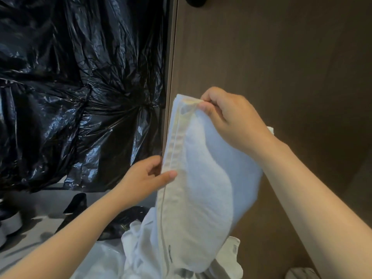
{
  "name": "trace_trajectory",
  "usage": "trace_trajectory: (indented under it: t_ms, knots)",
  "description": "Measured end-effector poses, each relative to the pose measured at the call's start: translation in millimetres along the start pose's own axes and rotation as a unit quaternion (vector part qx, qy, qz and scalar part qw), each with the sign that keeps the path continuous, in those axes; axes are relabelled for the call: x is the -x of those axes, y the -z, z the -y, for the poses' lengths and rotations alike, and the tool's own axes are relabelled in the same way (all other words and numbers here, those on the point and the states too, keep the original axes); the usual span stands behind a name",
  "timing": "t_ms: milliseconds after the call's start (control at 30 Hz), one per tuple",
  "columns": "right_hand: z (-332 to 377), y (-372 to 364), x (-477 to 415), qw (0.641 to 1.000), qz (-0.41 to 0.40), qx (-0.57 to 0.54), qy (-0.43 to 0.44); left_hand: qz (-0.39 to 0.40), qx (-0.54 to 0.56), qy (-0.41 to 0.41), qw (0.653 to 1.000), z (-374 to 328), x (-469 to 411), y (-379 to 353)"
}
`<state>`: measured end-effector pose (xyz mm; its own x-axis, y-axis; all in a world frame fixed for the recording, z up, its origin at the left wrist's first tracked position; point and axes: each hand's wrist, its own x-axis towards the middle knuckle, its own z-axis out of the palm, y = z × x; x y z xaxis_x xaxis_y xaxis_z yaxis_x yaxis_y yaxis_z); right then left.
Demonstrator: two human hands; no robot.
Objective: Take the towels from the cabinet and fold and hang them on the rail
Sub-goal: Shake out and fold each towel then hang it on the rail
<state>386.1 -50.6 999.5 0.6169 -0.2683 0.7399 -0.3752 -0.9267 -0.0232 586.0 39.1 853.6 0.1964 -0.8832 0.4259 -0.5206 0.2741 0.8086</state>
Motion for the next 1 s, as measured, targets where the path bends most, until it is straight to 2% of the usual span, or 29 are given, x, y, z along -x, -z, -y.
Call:
trace_trajectory:
  t_ms: [133, 300, 433, 567, 633, 700, 767, 833, 933, 1000]
  knots:
    - [-7, 5, -7, 1.0, -0.001, -0.015, 0.008, 0.009, 0.031, 0.022, 0.999, 15, 9, -12]
    - [-22, -1, 1, 0.999, -0.014, -0.017, -0.024, 0.011, 0.028, 0.046, 0.998, 28, 19, -16]
    - [-39, -17, 21, 0.995, -0.02, -0.036, -0.089, 0.015, -0.038, 0.045, 0.998, 36, 30, -17]
    - [-56, -42, 53, 0.978, -0.02, -0.07, -0.197, 0.009, -0.087, 0.033, 0.996, 39, 34, -2]
    - [-62, -59, 76, 0.961, -0.005, -0.089, -0.261, 0.057, -0.082, 0.057, 0.993, 36, 35, 12]
    - [-67, -79, 104, 0.942, 0.019, -0.108, -0.318, 0.138, -0.089, 0.105, 0.981, 32, 34, 27]
    - [-68, -102, 136, 0.923, 0.044, -0.123, -0.362, 0.236, -0.134, 0.154, 0.95, 39, 32, 37]
    - [-67, -125, 173, 0.902, 0.075, -0.126, -0.406, 0.303, -0.191, 0.197, 0.913, 57, 30, 36]
    - [-64, -155, 236, 0.86, 0.136, -0.134, -0.473, 0.359, -0.25, 0.21, 0.875, 104, 43, 2]
    - [-59, -169, 276, 0.833, 0.163, -0.131, -0.512, 0.368, -0.298, 0.191, 0.86, 138, 61, -32]
